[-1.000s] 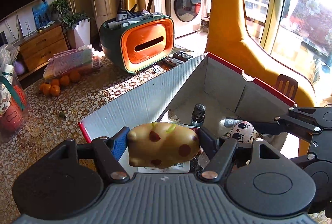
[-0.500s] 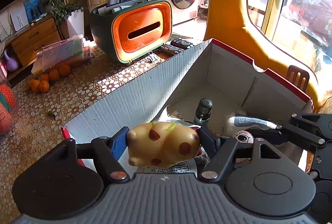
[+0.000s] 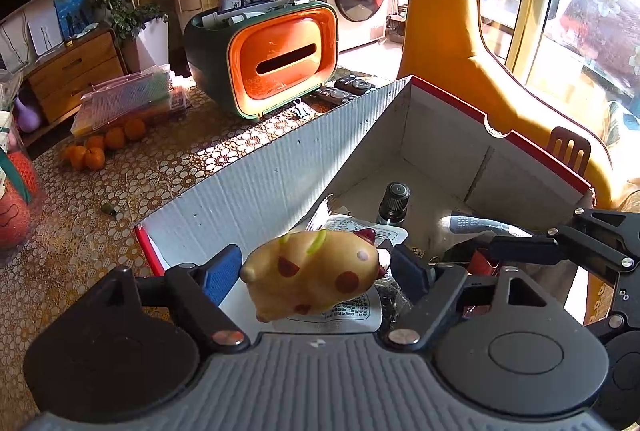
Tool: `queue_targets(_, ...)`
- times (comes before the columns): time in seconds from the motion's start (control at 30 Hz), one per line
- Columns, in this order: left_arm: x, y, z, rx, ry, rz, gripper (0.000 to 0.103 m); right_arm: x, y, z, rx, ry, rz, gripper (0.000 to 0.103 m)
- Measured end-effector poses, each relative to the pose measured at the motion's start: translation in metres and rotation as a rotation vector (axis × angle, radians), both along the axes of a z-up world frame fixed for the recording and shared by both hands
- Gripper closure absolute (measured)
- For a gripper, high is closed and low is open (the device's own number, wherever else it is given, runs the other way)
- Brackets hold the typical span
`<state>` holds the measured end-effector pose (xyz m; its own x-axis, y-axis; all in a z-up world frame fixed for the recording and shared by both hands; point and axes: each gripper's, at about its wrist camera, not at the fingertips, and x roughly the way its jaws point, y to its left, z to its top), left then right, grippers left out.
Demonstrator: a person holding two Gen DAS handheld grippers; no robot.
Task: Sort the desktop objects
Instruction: 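Open right tool to drop the figure in the box while left tool releases the yellow toy, then withdraw both open tools from the box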
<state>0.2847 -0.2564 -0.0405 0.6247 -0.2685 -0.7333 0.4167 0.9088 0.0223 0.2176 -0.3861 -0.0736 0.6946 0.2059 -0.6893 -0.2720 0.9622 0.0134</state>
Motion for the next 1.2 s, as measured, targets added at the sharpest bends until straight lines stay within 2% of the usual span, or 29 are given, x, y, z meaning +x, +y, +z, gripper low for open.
queue_targets(0.13,-0.008,0.009,0.007,-0.021,-0.009,0.005,0.021,-0.007,0.001,0.006,0.006,-0.013,0.005,0.031)
queue_targets(0.7,-0.06,0.049,0.038,-0.108,-0.073,0.023,0.02,-0.041,0.014,0.04,0.016,-0.096,0.018,0.026)
queue_targets(1.0,-0.096,0.066,0.042,-0.131,-0.092,0.013,0.02,-0.065,0.021,0.052,0.021,-0.118,0.014,0.025)
queue_targets(1.2,-0.118,0.08,0.045,-0.145,-0.116,0.026,0.02,-0.079,0.022,0.057,0.043,-0.132,-0.006,0.021)
